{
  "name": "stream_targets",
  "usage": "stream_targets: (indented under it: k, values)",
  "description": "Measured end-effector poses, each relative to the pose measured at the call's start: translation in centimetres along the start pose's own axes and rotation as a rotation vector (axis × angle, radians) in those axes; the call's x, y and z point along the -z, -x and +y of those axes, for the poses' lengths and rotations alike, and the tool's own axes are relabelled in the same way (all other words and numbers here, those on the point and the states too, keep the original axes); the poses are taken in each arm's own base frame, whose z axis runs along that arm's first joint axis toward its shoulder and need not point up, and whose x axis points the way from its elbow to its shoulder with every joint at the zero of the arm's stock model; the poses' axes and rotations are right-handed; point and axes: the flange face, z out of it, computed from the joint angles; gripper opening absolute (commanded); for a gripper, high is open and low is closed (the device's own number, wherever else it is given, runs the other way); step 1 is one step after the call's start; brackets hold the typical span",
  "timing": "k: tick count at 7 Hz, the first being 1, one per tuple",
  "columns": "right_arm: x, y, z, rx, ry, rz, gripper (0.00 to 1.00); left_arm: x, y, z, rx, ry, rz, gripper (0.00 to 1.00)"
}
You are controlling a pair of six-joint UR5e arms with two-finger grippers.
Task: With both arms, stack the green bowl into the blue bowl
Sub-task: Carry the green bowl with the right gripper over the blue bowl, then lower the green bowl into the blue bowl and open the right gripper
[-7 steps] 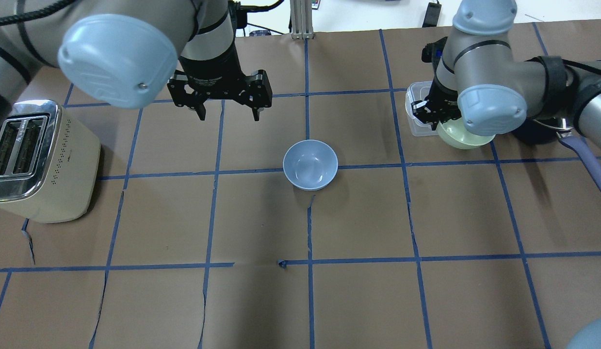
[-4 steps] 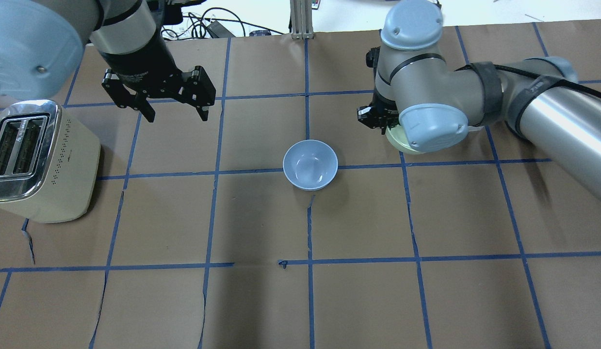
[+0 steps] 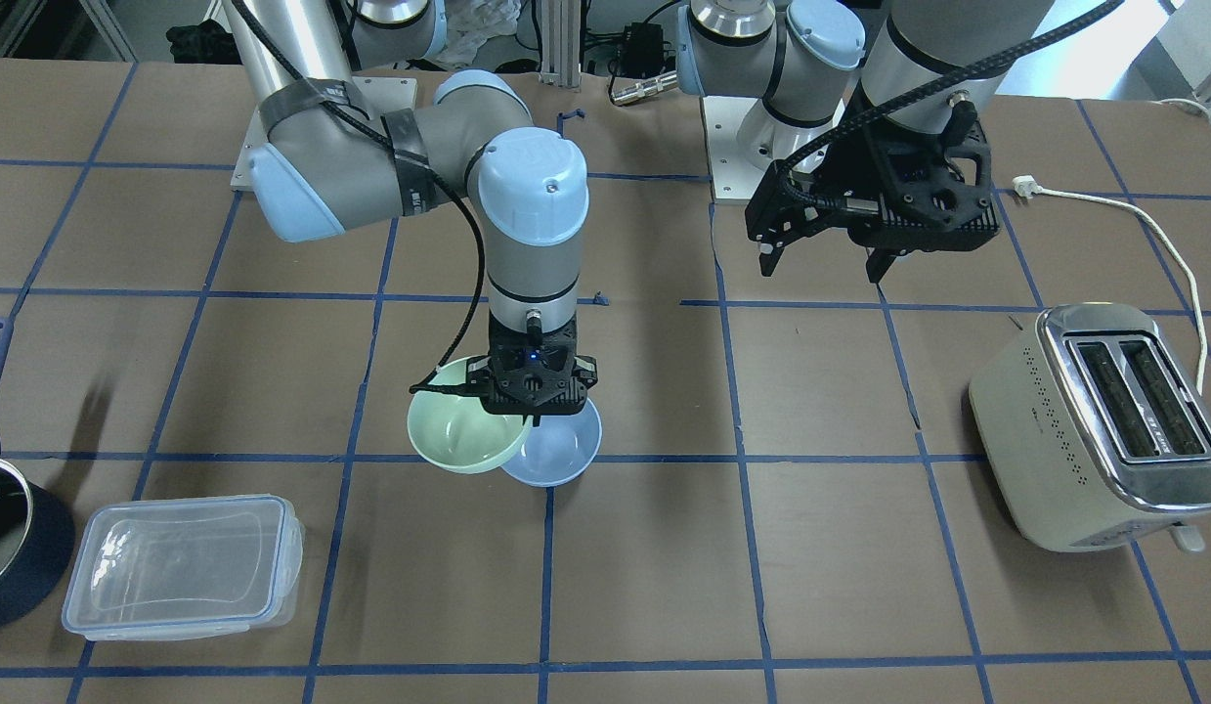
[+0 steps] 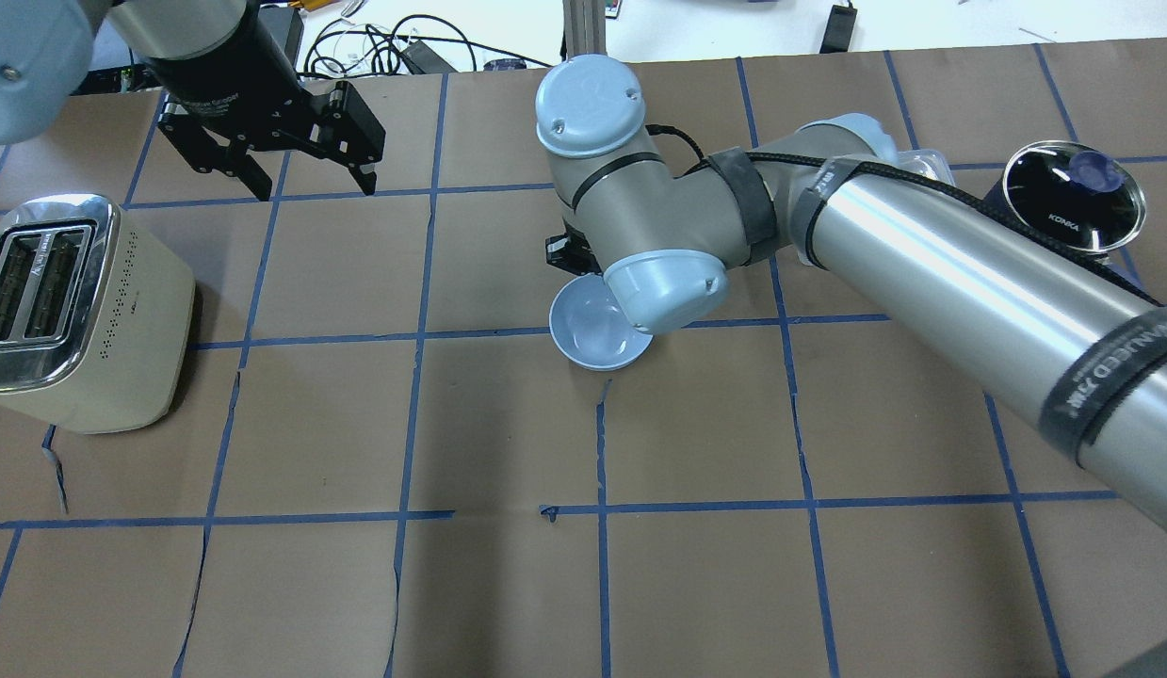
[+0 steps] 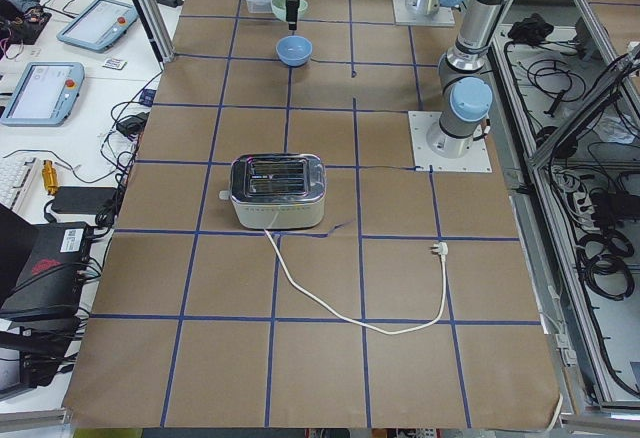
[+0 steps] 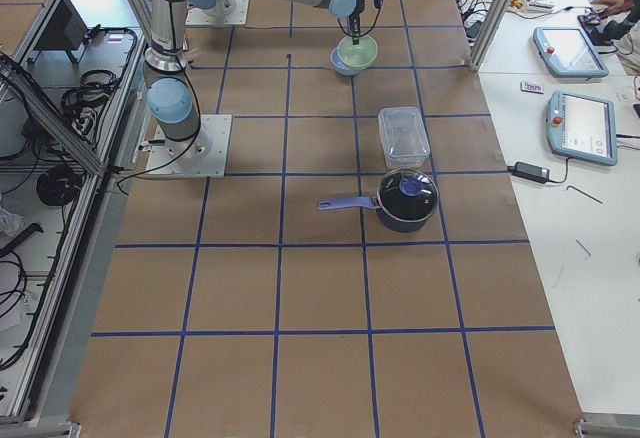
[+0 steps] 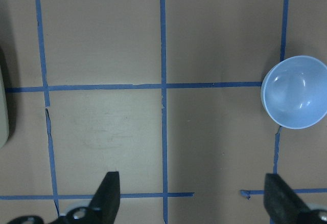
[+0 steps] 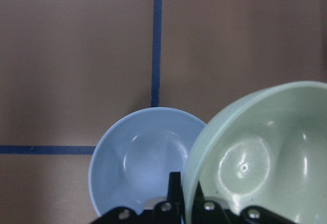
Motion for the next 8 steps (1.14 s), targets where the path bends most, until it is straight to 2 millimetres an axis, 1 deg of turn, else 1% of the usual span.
stream_targets:
  k: [1,2,5,6,7,8]
  values:
    - [-0.5,1.2,0.0,0.001,0.004,-0.004,0.0,0.0,0.0,-0.1,0.0,0.0,0.0,1.0]
    - [-1.1,1.9,0.0,0.003,0.01,-0.004,0.0,0.0,0.0,0.0,0.001,0.001,0.0,1.0]
    - [-2.0,2.7,0.3,0.006,0.028,-0.006,0.0,-0.1,0.0,0.1,-0.002,0.003,-0.002,1.0]
    - [-2.3,3.3,0.7,0.003,0.036,-0.014,0.0,-0.1,0.1,0.1,-0.003,0.002,-0.004,1.0]
    - [-2.8,3.9,1.0,-0.005,0.045,-0.017,0.22,-0.1,0.2,0.1,-0.002,0.002,-0.005,1.0]
    - [-3.2,4.3,1.3,-0.011,0.051,-0.018,0.93,-0.1,0.2,0.1,0.0,0.002,-0.006,1.0]
